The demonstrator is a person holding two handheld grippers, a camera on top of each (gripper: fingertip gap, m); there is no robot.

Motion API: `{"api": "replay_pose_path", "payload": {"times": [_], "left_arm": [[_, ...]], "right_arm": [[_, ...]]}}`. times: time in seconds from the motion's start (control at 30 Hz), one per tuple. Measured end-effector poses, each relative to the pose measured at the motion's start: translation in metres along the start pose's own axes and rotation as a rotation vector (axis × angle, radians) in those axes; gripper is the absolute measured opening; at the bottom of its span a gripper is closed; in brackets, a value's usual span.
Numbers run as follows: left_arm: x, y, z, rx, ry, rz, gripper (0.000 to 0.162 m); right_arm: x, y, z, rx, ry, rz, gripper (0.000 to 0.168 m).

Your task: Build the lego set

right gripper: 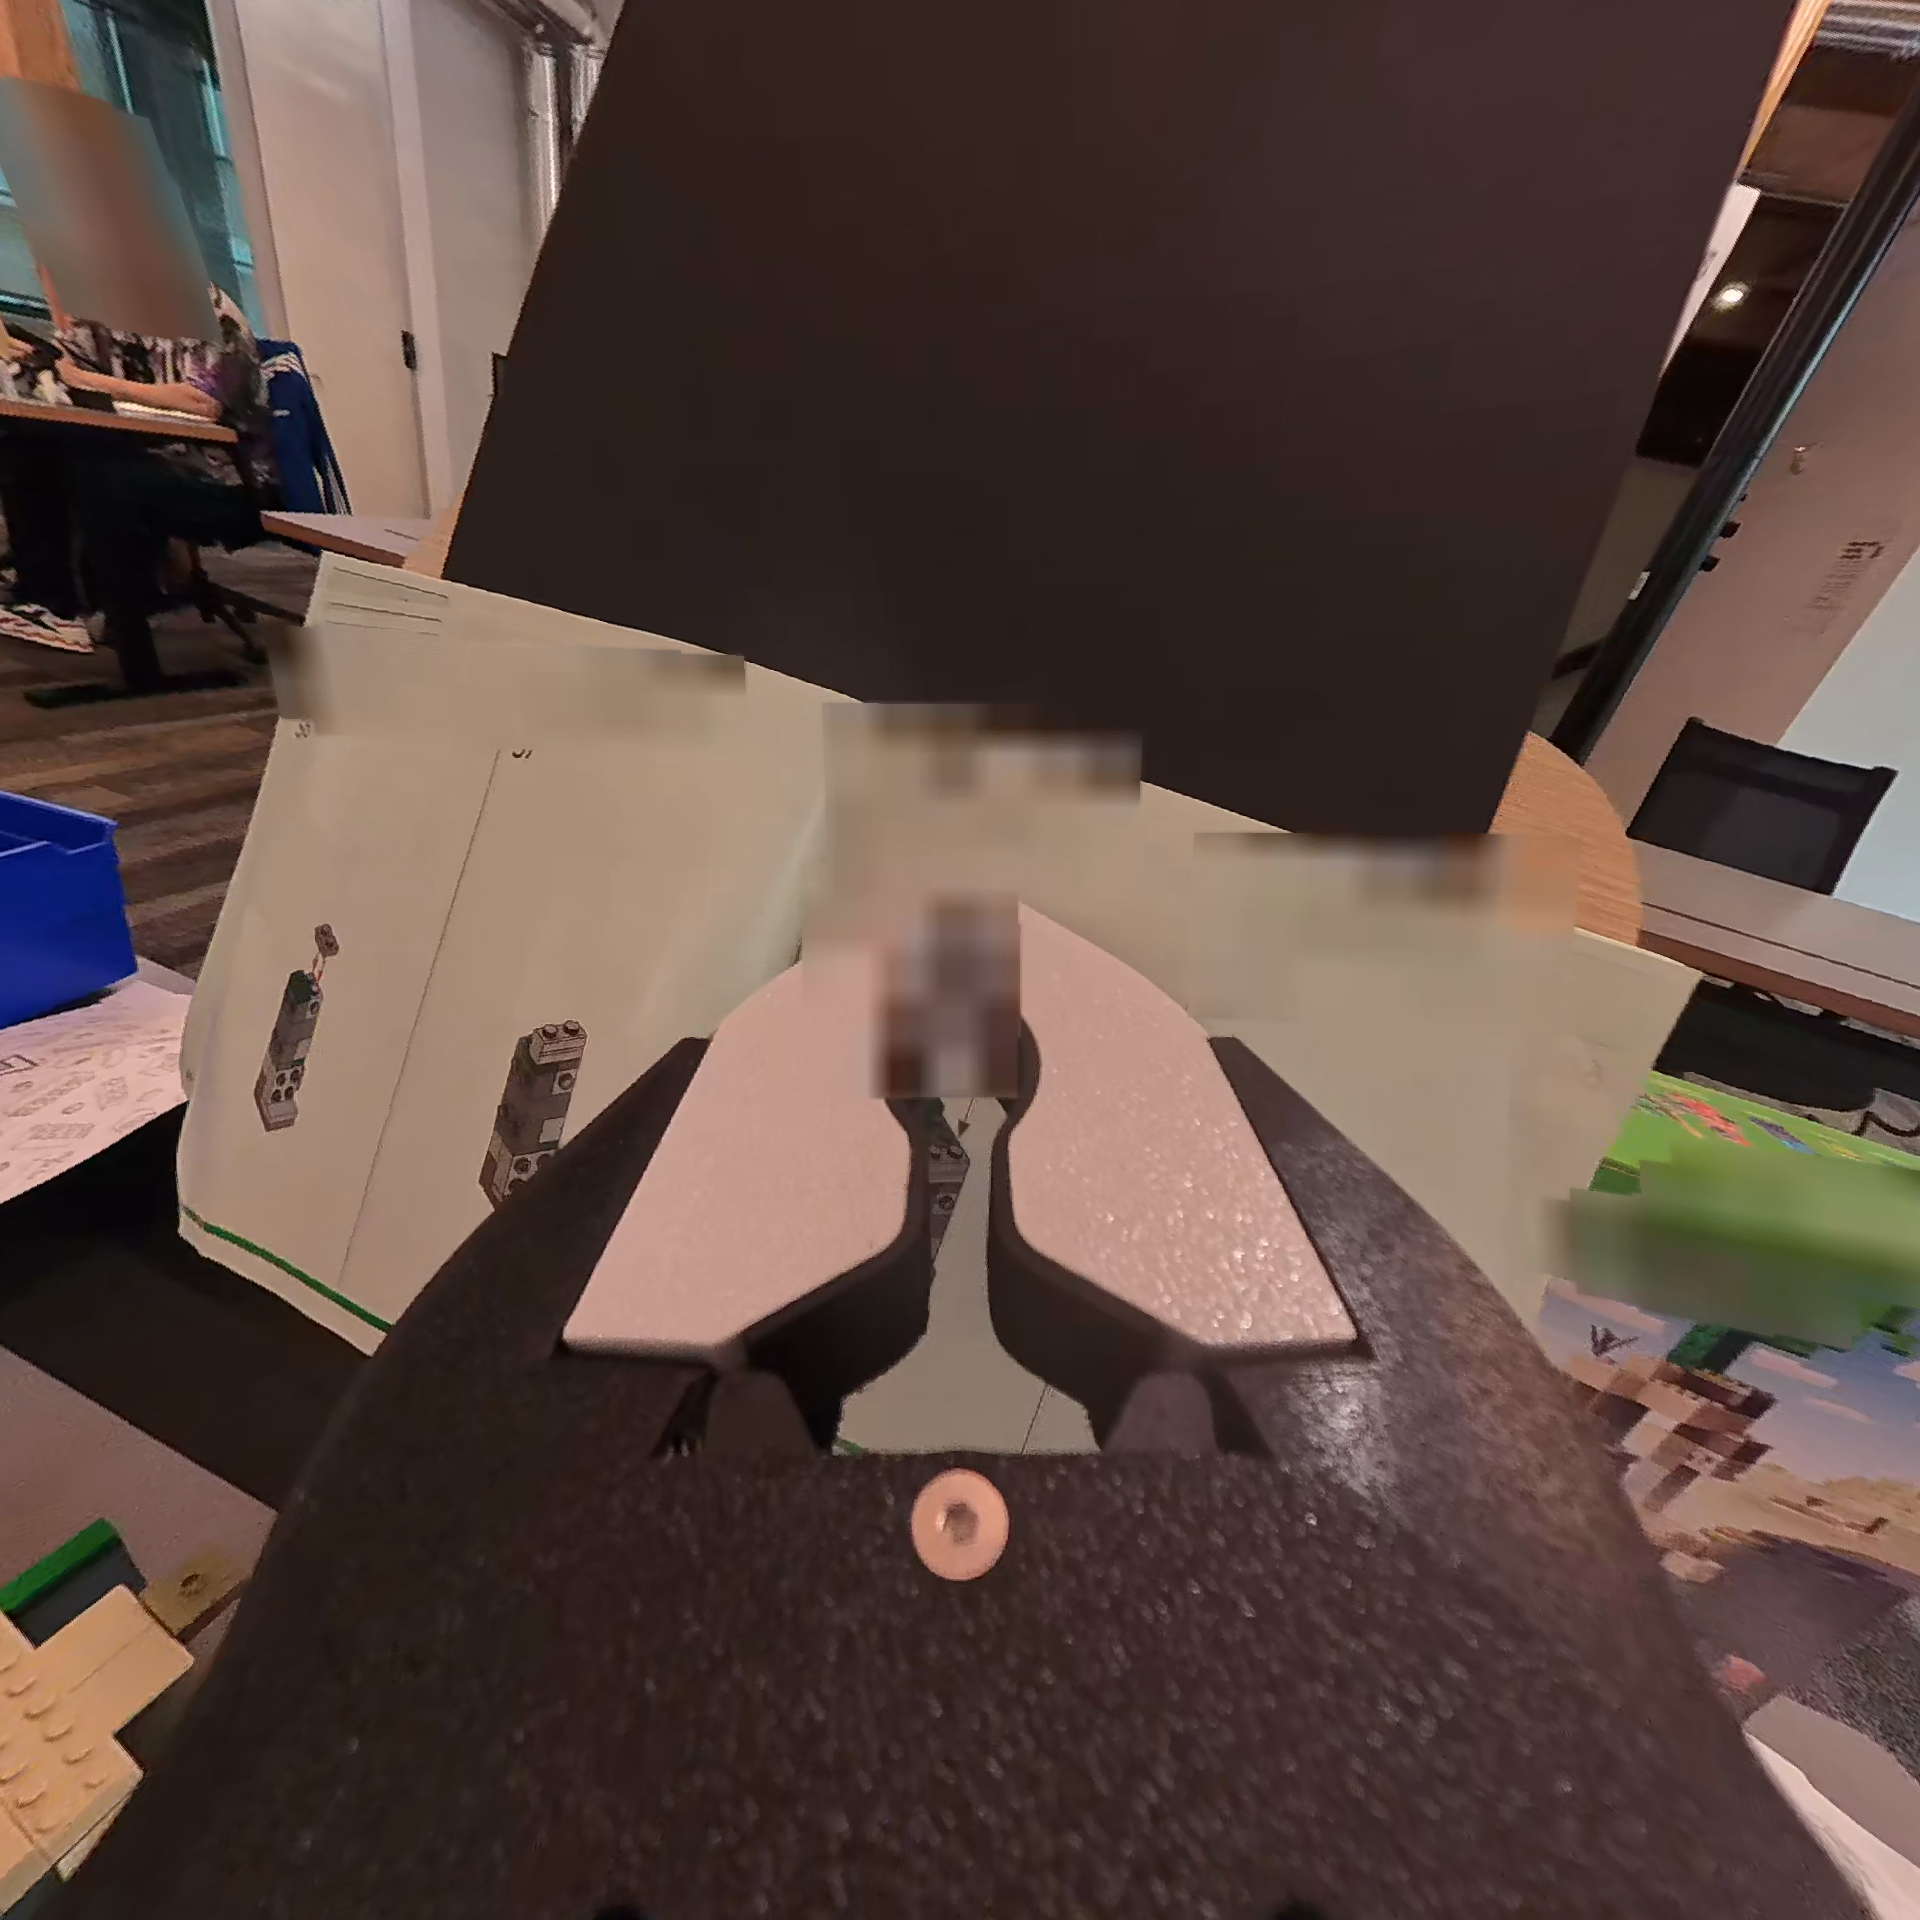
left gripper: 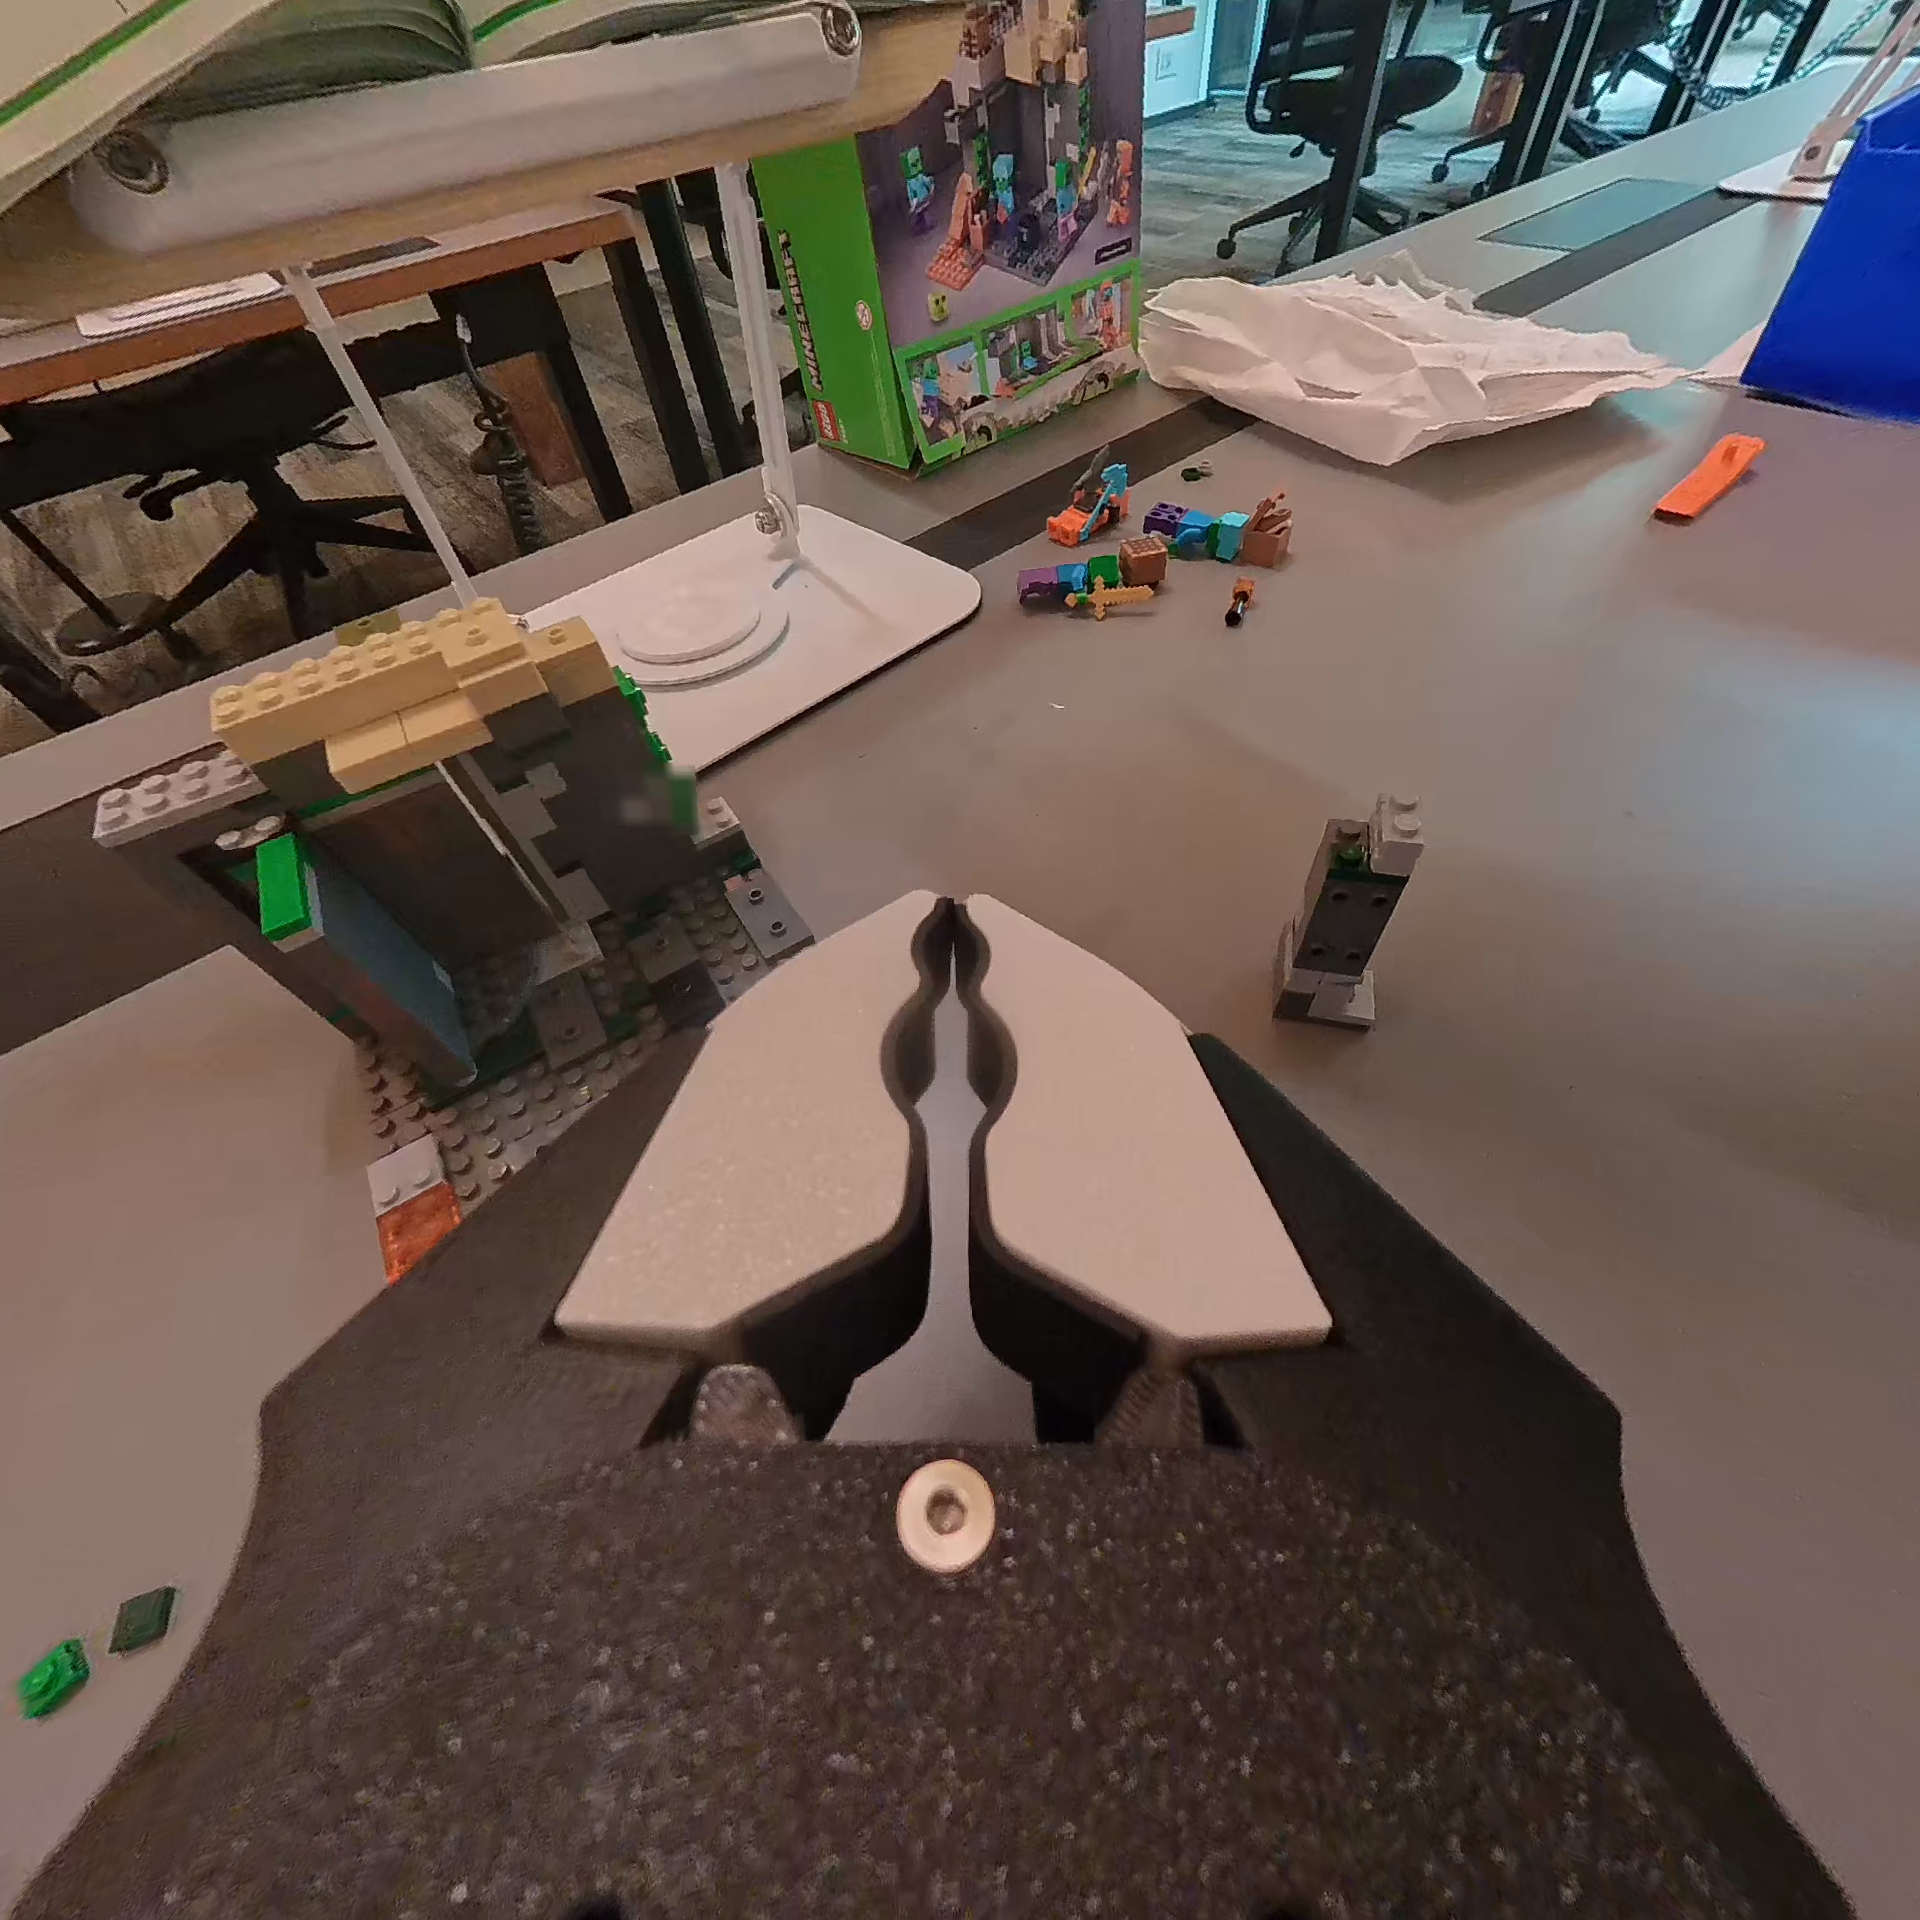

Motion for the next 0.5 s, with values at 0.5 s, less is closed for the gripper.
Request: {"api": "replay_pose_path", "payload": {"times": [0.5], "left_arm": [[-0.002, -0.002, 0.002, 0.004, -0.022, -0.020, 0.000]], "right_arm": [[-0.011, 0.008, 0.007, -0.015, 0.042, -0.003, 0.004]]}}
Point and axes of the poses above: each gripper's, where its closed fingertips meet, y back along the fingers, x out of its top, z = x × y across the jaws, the point moved 6 cm from there along y, back along the fingers, and after that the axes turned 7 degrees about -z, right-handed, at the moved point
